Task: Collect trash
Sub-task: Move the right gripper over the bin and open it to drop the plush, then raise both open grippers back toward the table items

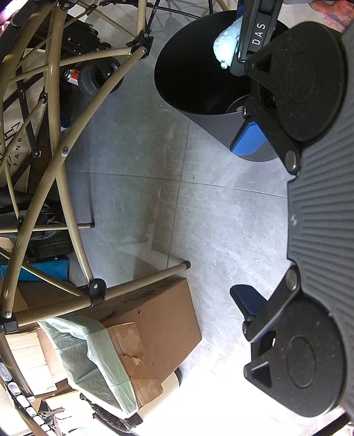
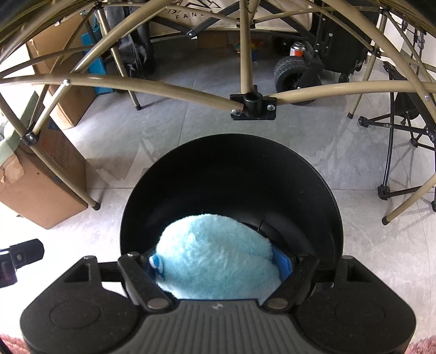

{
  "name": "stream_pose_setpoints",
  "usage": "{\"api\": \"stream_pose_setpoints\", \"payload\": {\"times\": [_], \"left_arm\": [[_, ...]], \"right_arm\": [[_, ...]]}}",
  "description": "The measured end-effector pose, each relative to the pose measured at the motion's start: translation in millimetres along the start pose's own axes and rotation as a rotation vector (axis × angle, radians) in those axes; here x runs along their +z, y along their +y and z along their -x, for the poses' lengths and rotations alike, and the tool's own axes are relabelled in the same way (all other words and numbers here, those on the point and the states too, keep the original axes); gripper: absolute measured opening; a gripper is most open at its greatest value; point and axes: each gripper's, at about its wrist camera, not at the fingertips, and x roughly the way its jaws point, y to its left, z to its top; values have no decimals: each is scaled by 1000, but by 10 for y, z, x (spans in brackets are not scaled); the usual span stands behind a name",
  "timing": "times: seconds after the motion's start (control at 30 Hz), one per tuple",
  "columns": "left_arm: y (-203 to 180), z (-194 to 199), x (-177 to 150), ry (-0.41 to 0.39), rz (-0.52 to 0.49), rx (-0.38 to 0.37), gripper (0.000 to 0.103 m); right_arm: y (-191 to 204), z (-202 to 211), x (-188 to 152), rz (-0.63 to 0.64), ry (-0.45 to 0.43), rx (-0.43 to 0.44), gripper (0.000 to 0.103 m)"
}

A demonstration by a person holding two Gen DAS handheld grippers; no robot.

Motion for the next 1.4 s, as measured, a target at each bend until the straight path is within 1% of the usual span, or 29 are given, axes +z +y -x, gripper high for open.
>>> {"api": "stream_pose_setpoints", "payload": {"times": [0.03, 0.07, 0.1, 0.13, 0.17, 0.87, 1.17, 1.4], "left_arm": [[-2, -2, -2, 0, -1, 0, 103], [-5, -5, -1, 2, -2, 0, 103], [0, -11, 2, 3, -3, 1, 103], [2, -17, 3, 4, -3, 2, 103], [5, -22, 2, 6, -3, 3, 103], [-19, -8, 0, 2, -8, -1, 103], [-81, 153, -1, -49, -27, -18, 103], [-146, 326, -51, -108, -48, -14, 103]], "right_arm": [[-2, 3, 1, 0, -2, -2, 80], [4, 5, 5, 1, -3, -4, 88], [9, 5, 9, 2, -4, -9, 93], [12, 5, 7, 5, -6, -14, 101], [16, 4, 6, 6, -10, -19, 103], [42, -9, 1, 23, -8, -17, 103], [-2, 132, -30, 21, -44, -16, 103], [-53, 384, -60, 22, -105, -5, 103]]}}
